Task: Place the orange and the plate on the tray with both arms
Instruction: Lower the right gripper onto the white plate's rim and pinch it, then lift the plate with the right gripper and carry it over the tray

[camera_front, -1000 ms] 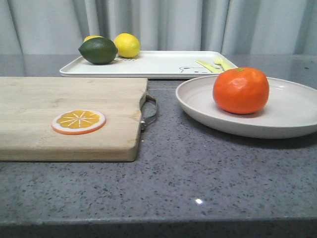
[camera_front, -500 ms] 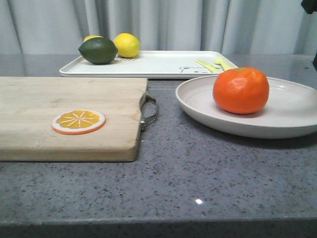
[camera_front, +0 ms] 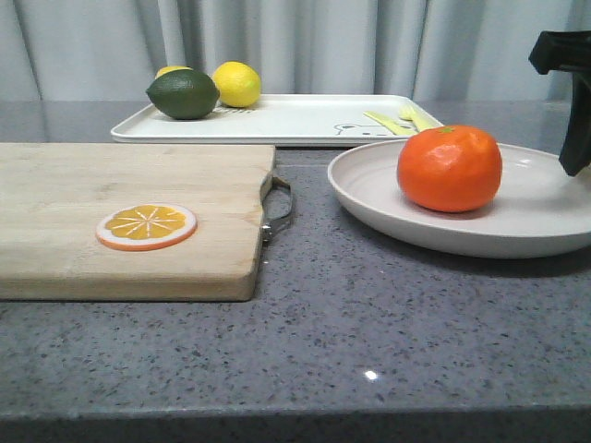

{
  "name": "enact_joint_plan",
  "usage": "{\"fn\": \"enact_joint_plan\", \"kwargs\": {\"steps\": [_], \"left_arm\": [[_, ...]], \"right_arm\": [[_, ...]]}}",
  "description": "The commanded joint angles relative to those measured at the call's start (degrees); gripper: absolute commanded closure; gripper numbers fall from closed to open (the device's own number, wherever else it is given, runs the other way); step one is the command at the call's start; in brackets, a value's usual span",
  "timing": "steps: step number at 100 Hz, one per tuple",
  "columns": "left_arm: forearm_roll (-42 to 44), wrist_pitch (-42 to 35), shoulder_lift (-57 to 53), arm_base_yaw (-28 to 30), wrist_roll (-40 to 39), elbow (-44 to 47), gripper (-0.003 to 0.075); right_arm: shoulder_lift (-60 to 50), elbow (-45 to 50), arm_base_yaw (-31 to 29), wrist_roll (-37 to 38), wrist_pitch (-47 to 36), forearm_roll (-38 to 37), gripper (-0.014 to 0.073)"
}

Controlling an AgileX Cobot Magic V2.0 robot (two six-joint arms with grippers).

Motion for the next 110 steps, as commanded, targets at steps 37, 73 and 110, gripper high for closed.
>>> {"fn": "enact_joint_plan", "kwargs": {"steps": [37, 73, 110], "left_arm": [[-0.6, -4.2, -0.2, 0.3, 0.0, -1.5, 0.0739], [-0.6, -4.2, -0.2, 0.3, 0.0, -1.5, 0.0739], [-0.6, -4.2, -0.2, 0.3, 0.0, -1.5, 0.0739]], "right_arm": [[0.4, -2.0, 0.0, -0.6, -1.8, 0.3, 0.029], [1.0, -2.0, 0.0, -0.6, -1.7, 0.6, 0.052], [1.0, -2.0, 0.0, -0.6, -1.7, 1.9, 0.0654]]}}
